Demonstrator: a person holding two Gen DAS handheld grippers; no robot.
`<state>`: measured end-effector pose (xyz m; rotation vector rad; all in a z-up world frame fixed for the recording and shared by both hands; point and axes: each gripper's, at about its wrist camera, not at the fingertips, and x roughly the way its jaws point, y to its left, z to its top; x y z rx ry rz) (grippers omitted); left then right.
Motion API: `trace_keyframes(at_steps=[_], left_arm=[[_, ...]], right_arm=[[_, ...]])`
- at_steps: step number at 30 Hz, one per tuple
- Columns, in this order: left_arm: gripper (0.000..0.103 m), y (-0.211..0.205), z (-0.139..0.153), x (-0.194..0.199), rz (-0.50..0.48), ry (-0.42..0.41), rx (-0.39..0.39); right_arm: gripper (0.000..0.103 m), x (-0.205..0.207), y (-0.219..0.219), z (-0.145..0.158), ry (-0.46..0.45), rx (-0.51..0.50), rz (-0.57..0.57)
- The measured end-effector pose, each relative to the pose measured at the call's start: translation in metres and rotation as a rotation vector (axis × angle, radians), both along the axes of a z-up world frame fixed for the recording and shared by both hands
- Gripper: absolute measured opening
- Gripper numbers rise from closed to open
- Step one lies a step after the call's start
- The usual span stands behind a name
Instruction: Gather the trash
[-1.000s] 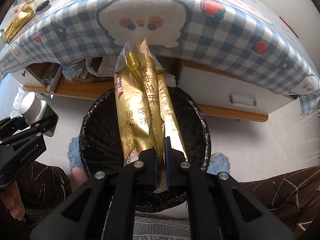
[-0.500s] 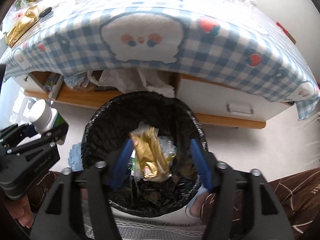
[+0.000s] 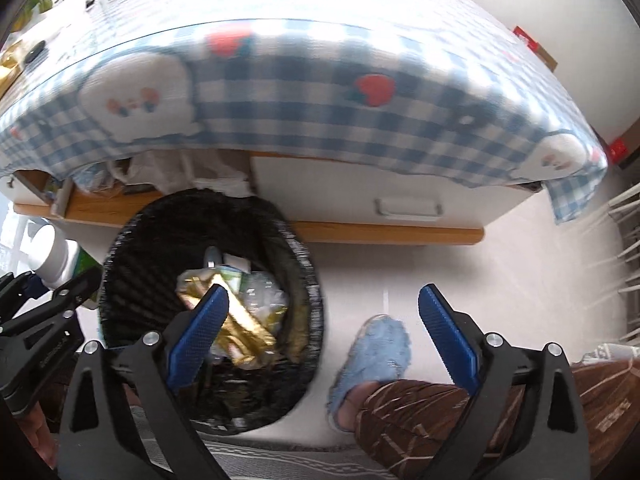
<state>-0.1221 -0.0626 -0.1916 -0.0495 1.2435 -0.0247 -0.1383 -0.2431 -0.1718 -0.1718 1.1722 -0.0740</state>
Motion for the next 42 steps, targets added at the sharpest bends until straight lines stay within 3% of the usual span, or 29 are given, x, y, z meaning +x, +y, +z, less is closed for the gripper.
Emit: trace_keyframes(at_steps=[12, 25, 27, 31, 35, 39, 42], left_arm=[[0.042, -0.047, -0.009, 0.009, -0.069, 0.015, -0.006], [0.043, -0.071, -0.018, 0.014, -0.108, 0.003, -0.015], [0.047, -0.069, -0.017, 0.014, -0.102, -0.001, -0.013], [0.071, -0.058, -0.013, 0.015, -0.074, -0.013, 0.000], [0.088, -0.035, -0.001, 0.016, -0.031, -0.041, 0.027], [0.097, -0.003, 0.029, 0.017, 0.050, -0.100, 0.006], [0.097, 0.016, 0.055, 0.014, 0.087, -0.149, 0.016]], right_arm=[[0.094, 0.008, -0.046, 0.009, -0.010, -0.043, -0.070], [0.094, 0.008, -0.059, 0.006, 0.005, -0.047, -0.101], [0.094, 0.008, -0.059, 0.005, 0.006, -0.040, -0.104], [0.094, 0.008, -0.053, 0.002, 0.007, -0.022, -0.098], [0.094, 0.009, -0.040, 0.005, -0.007, 0.006, -0.069], [0.094, 0.009, -0.026, 0.016, -0.039, 0.051, -0.044], [0.094, 0.009, -0.014, 0.030, -0.072, 0.084, -0.022]])
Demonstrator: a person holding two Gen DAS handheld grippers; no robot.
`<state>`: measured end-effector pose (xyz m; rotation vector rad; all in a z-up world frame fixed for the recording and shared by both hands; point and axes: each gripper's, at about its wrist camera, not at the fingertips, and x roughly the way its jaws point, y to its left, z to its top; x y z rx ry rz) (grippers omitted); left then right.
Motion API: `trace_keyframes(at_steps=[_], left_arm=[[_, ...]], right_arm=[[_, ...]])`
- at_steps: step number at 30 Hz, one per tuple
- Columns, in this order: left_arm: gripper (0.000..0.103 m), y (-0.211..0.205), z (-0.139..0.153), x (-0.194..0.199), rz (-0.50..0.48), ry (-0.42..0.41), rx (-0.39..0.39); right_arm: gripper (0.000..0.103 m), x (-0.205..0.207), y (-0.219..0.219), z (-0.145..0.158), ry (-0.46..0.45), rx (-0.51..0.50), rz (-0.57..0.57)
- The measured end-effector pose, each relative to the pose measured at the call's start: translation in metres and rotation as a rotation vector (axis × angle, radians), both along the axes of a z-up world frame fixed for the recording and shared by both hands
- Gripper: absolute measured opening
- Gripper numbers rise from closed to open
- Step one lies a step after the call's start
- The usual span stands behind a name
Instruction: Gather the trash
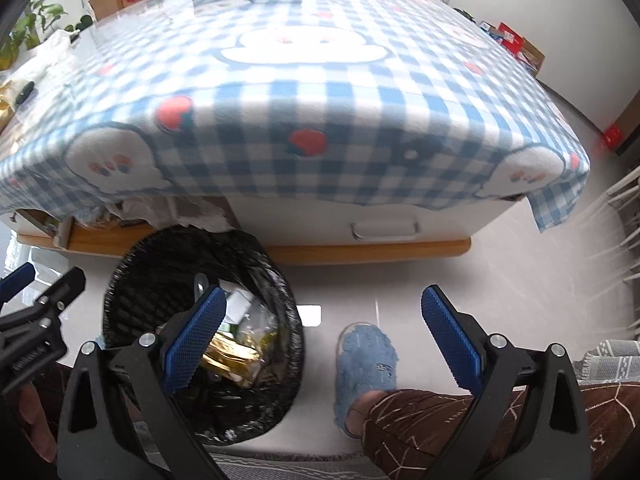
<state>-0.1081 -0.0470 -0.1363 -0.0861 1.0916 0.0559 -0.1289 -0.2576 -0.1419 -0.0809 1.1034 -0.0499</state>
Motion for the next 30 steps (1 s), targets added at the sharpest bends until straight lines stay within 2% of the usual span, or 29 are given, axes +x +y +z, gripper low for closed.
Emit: trace_keyframes(at_steps=[2, 7, 11, 14, 21, 30], left_arm=[[0.097, 0.009, 0.020, -0.003, 0.016, -0.037, -0.001], [0.097, 0.022, 0.059, -0.009, 0.019, -0.063, 0.026], [0.097, 0.026, 0.094, -0.020, -0.007, -0.123, 0.012], [0.097, 0.028, 0.112, -0.029, -0.016, -0.148, -0.005], [0.097, 0.023, 0.129, -0.039, -0.047, -0.173, 0.002], [0.097, 0.023, 0.123, -0.036, -0.051, -0.162, -0.003]], right_arm=[[0.094, -0.001, 0.007, 0.013, -0.022, 0.018, 0.007], [0.094, -0.013, 0.024, 0.056, -0.104, 0.052, 0.049], [0.094, -0.028, 0.034, 0.094, -0.191, 0.044, 0.078], [0.094, -0.036, 0.032, 0.112, -0.209, 0.080, 0.072], [0.094, -0.044, 0.029, 0.131, -0.242, 0.087, 0.064], [0.094, -0.041, 0.024, 0.123, -0.227, 0.086, 0.053]])
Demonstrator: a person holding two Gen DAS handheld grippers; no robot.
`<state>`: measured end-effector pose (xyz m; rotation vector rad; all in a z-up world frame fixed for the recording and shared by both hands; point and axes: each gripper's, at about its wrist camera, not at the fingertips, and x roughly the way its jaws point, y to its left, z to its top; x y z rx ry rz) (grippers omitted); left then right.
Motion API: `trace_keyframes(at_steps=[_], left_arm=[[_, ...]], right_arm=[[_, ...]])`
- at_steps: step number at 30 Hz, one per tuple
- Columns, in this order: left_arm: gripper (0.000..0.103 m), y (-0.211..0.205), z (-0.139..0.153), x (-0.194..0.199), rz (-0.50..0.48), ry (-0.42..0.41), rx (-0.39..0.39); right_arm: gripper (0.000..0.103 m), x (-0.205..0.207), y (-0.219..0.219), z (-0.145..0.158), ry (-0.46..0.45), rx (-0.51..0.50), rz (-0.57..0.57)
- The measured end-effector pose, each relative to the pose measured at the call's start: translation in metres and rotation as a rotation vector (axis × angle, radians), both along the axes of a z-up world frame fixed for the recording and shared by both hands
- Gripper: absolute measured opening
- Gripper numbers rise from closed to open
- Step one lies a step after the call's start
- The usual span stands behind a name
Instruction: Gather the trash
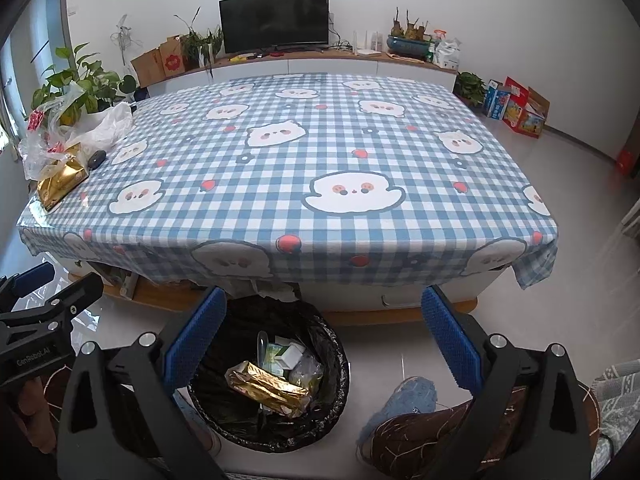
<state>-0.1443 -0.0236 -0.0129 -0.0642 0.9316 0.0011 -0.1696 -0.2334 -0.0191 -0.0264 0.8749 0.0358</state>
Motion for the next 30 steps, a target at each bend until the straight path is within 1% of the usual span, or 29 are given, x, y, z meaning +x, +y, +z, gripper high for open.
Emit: trace_keyframes(at_steps=[8, 30], left_arm=[[0.097, 0.0002, -0.0085, 0.0022, -0.003, 0.020, 0.003], [0.097, 0.0007, -0.0018, -0.0010, -0.009, 0.003, -0.006]], right_arm=[[0.094, 0.0014, 0.0002, -0.0057, 0.015, -0.002, -0.004], [0.094, 0.0005, -0.0008, -0.0056, 0.021, -0.001, -0.003]])
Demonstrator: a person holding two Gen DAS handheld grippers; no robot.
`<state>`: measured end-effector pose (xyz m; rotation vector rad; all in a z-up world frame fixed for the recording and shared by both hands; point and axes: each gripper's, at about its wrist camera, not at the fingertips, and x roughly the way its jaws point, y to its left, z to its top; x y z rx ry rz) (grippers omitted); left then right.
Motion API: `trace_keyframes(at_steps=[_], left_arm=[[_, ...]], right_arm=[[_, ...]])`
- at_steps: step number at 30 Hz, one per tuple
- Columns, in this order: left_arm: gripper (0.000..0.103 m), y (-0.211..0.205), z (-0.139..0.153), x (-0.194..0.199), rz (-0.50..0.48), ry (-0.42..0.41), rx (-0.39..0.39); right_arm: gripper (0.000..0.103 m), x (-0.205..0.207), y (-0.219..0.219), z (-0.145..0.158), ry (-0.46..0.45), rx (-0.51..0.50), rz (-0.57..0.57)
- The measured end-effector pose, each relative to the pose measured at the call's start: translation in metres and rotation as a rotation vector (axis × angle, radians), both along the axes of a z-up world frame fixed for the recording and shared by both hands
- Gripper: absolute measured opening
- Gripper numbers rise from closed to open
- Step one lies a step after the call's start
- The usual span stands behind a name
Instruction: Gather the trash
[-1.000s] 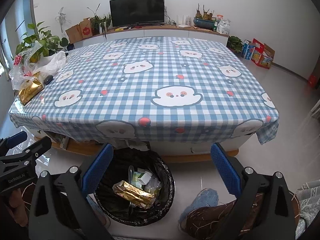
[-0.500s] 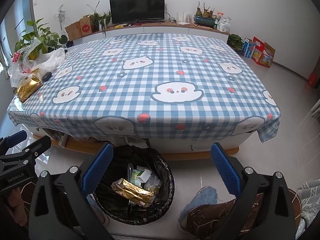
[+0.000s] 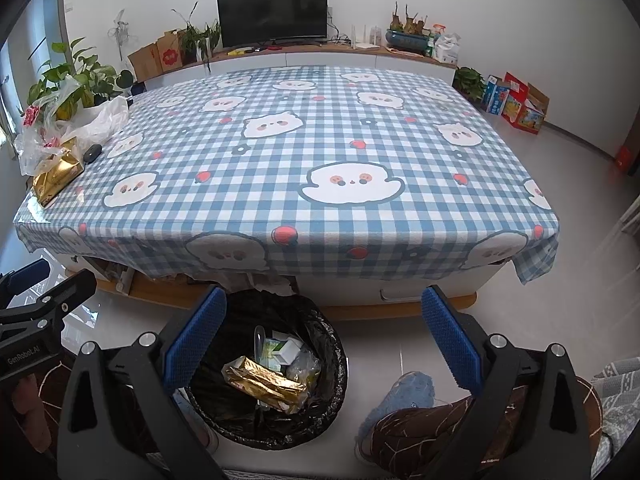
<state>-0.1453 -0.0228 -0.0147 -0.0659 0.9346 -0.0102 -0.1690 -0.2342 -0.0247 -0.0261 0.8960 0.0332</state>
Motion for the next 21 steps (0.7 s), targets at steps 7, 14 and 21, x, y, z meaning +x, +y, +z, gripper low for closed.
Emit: trace_keyframes(at_steps=[7, 14, 21], left_arm=[[0.097, -0.0001, 0.0005, 0.0002, 0.001, 0.000, 0.001], [0.097, 0.0016, 0.0019, 0.0001, 0.011, -0.002, -0.001], [0.097, 0.0024, -0.0010, 0.0011, 0.008, 0.011, -0.008]], right_arm=[[0.094, -0.0002, 0.0005, 0.0004, -0.005, 0.014, 0.012], [0.094, -0.0003, 0.0015, -0.0004, -0.002, 0.012, 0.012], [0.094, -0.0005, 0.0017, -0.0004, -0.001, 0.013, 0.012]])
